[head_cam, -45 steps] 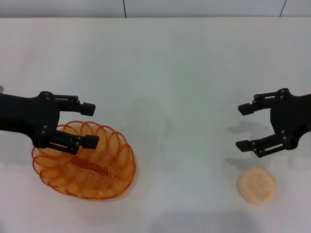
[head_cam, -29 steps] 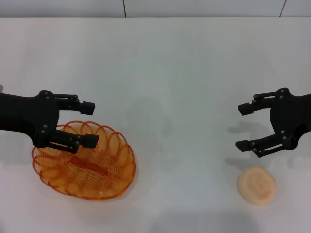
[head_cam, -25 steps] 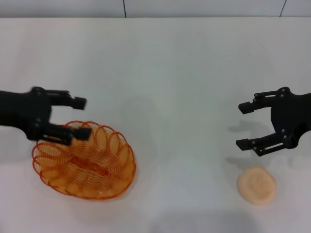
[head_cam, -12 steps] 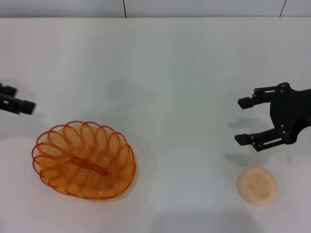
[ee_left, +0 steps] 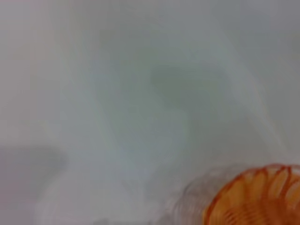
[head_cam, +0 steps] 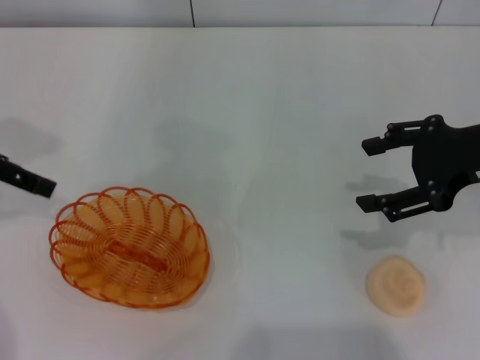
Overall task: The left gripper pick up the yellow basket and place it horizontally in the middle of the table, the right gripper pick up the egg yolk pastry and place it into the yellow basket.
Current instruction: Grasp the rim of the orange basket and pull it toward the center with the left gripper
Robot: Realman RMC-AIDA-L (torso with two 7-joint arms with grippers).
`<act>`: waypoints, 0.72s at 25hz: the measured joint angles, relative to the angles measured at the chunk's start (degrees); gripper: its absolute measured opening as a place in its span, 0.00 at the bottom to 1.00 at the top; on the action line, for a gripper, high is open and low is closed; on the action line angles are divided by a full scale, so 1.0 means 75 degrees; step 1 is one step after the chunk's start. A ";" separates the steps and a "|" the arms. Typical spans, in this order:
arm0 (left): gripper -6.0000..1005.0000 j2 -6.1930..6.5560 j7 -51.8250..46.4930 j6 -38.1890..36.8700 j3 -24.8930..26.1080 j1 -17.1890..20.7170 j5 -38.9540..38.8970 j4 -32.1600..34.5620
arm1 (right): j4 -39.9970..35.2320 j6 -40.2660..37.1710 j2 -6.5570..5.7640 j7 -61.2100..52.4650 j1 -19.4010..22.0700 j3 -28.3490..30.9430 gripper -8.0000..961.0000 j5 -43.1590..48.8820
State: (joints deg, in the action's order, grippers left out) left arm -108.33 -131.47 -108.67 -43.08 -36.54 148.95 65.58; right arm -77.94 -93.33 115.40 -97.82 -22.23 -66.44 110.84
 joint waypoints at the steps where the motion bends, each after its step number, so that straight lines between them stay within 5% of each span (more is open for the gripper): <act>1: 0.83 -0.0020 0.0004 0.0027 -0.0093 -0.0011 0.0031 -0.0037 | 0.0002 0.0002 0.0000 0.0000 0.0000 0.0000 0.87 -0.0001; 18: 0.81 -0.0381 -0.0082 0.1025 -0.0865 -0.0586 0.0858 -0.1662 | 0.0060 0.0080 0.0000 -0.0006 0.0012 0.0000 0.87 -0.0003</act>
State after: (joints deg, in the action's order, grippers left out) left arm -111.19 -132.09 -100.98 -49.56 -40.93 155.39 53.11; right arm -77.49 -92.73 115.40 -97.87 -22.14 -66.44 110.82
